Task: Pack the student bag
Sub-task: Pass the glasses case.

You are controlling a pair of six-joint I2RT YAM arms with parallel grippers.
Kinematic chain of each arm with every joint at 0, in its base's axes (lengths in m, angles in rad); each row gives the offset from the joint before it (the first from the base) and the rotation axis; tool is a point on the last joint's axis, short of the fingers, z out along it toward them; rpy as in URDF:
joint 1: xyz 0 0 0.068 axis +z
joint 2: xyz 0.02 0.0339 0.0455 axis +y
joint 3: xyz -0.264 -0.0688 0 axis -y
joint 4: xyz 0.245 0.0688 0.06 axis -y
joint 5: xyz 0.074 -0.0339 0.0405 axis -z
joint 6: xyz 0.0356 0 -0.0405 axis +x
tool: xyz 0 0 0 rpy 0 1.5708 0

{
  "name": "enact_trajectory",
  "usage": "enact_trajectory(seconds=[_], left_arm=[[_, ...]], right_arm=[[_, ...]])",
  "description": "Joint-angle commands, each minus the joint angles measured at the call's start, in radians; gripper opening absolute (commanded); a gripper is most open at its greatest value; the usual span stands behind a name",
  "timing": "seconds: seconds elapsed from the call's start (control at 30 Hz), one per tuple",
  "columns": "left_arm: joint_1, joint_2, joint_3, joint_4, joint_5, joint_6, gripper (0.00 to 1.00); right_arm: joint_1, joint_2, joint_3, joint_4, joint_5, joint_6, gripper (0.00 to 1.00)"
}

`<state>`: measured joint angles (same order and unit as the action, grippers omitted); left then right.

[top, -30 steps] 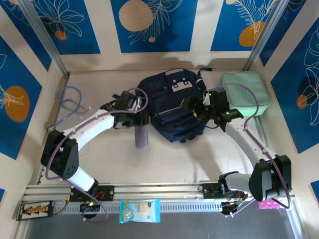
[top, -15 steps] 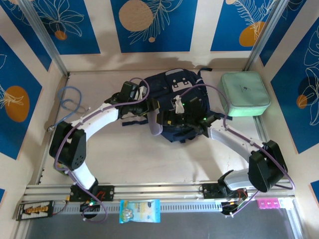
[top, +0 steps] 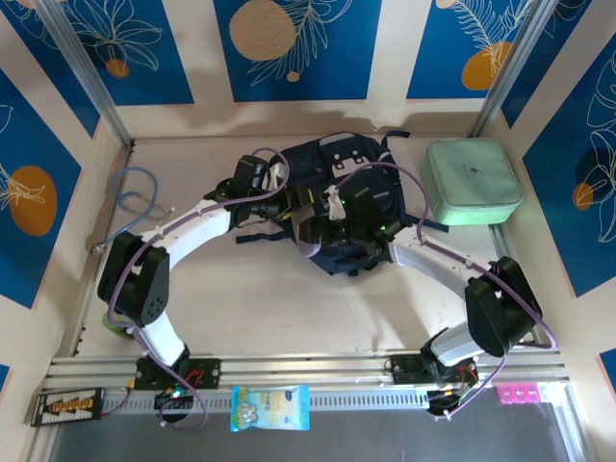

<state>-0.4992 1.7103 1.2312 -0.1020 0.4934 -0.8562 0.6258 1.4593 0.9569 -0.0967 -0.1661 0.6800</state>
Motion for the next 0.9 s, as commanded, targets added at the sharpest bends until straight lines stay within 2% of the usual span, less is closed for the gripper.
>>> enact_trajectory(seconds=[0.0, 0.1, 0.27, 0.33, 0.37, 0.6, 0.77, 0.87], left_arm=[[0.007, 0.008, -0.010, 0.056, 0.037, -0.027, 0.52], [0.007, -0.003, -0.018, 0.053, 0.027, -0.020, 0.57], [0.025, -0.087, -0.020, 0.029, -0.051, 0.048, 0.81], [0.031, -0.121, -0.011, 0.008, -0.082, 0.115, 0.88], [0.030, -0.134, 0.004, -0.009, -0.097, 0.166, 0.99], [-0.037, -0.148, 0.031, -0.071, -0.167, 0.526, 1.00], [-0.134, -0.073, 0.110, -0.152, -0.232, 0.786, 1.00], [-0.176, 0.013, 0.189, -0.226, -0.270, 0.922, 1.00]], right_arm=[[-0.003, -0.008, -0.012, 0.067, -0.001, 0.016, 0.45], [-0.009, -0.024, -0.028, 0.073, 0.015, 0.019, 0.30], [-0.022, -0.085, -0.081, 0.114, 0.050, 0.016, 0.27], [-0.040, -0.118, -0.093, 0.098, 0.076, 0.009, 0.26], [-0.052, -0.142, -0.102, 0.089, 0.096, 0.006, 0.24], [-0.178, -0.326, -0.183, 0.000, 0.232, 0.007, 0.21], [-0.323, -0.468, -0.231, -0.109, 0.287, 0.034, 0.21], [-0.375, -0.541, -0.275, -0.157, 0.338, 0.061, 0.20]])
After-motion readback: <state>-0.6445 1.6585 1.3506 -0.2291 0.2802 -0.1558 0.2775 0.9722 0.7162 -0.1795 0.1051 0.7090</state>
